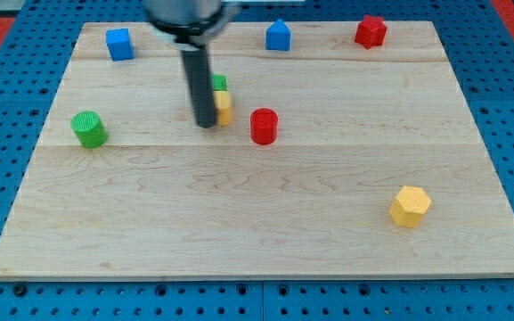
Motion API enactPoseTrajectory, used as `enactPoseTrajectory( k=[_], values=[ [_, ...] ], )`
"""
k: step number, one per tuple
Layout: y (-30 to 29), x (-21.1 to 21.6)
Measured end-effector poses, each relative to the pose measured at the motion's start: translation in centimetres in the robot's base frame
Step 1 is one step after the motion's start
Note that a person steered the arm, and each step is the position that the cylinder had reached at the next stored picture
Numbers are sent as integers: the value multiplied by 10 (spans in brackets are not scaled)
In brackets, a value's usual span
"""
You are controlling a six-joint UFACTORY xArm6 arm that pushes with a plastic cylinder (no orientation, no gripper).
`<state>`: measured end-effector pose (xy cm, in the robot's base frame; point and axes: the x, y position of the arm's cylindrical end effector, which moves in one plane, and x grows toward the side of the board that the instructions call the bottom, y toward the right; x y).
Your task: Place the yellow heart at the bottom of the blue triangle
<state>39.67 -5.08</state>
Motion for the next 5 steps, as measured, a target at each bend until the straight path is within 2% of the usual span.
enactPoseTrajectory(
  k=[2, 4, 5],
  values=[
    [33, -36],
    [23, -97],
    [53, -100]
  ],
)
